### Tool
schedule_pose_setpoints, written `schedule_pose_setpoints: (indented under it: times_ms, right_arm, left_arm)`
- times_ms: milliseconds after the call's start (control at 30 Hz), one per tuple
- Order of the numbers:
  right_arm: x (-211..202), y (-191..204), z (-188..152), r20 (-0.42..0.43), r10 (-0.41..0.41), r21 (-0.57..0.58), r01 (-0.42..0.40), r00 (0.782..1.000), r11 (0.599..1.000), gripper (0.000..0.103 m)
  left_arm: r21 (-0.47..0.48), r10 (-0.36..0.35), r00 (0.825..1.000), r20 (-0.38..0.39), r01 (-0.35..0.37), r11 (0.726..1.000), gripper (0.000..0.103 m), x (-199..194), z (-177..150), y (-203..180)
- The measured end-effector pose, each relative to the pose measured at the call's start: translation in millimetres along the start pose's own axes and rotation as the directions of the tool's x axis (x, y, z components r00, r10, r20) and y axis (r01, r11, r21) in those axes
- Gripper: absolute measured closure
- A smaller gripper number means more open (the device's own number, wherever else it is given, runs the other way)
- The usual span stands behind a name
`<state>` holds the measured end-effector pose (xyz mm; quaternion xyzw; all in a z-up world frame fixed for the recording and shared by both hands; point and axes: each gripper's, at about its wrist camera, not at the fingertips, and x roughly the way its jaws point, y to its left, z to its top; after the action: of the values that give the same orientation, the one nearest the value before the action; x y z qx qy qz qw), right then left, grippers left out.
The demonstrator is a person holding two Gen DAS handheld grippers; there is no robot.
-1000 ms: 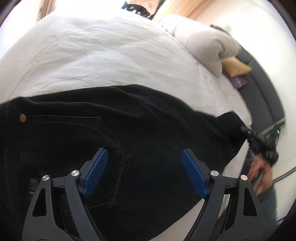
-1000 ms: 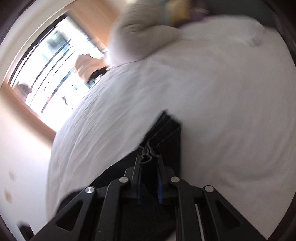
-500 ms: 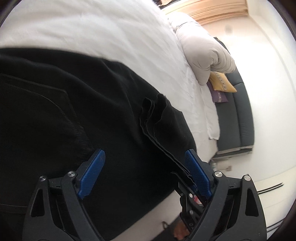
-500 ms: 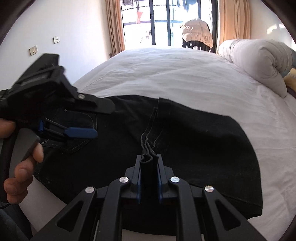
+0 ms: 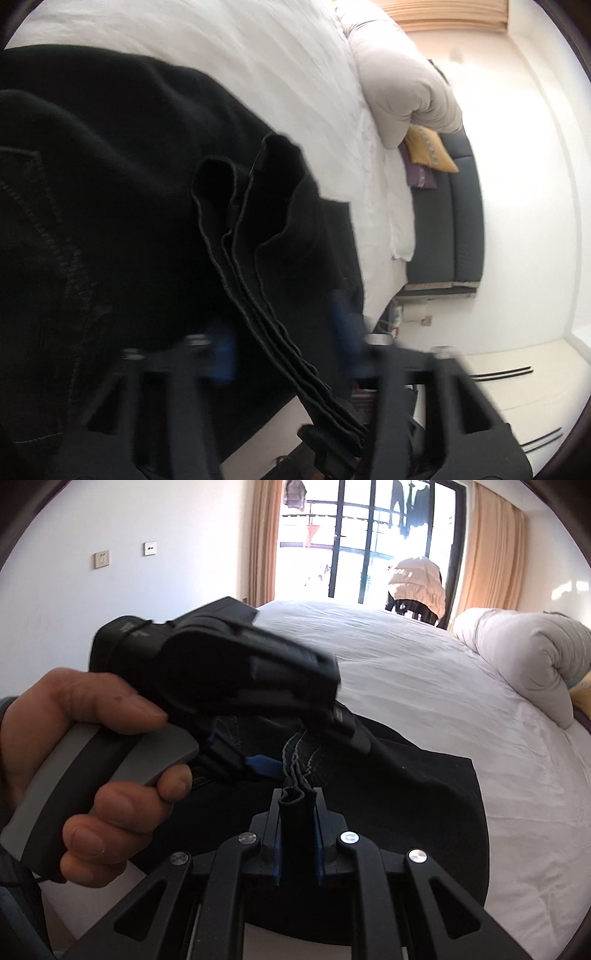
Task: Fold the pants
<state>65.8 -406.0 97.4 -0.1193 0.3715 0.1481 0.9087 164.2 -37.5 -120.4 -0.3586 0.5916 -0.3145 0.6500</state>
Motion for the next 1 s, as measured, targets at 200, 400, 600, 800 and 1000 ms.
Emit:
schedule_pose_setpoints:
  times_ms: [200,400,600,800,1000]
  right_arm:
    - [6,20,-4,-0.012,0.026,-0.059,-0.026,1.000,0.998,0.088]
    - [10,22,-14,-0.034,0.041,-0.053,-0.043,0.999,0.998,0.088]
    - [14,32,-20,-0.050,0.053,-0.068,-0.057,0.997,0.996,0.088]
    - [16,35,-29,-0.066,0.065,-0.071,-0.070,0.996,0.995,0.088]
    - [21,34,-35,-0.129,0.096,-0.072,-0.106,0.987,0.992,0.079]
  left_arm:
    - [0.013,0.043,0.998,0.039,-0.043,0.999,0.093,-7,0,8]
    - [0.021,0.094,0.993,0.065,-0.095,0.995,0.093,-7,-8,16]
    - [0.029,0.116,0.990,0.078,-0.118,0.993,0.093,-8,-14,24]
    - [0.053,0.136,0.986,0.091,-0.142,0.988,0.093,-6,-19,23]
    - [0.074,0.186,0.978,0.095,-0.193,0.978,0.091,-16,-16,13]
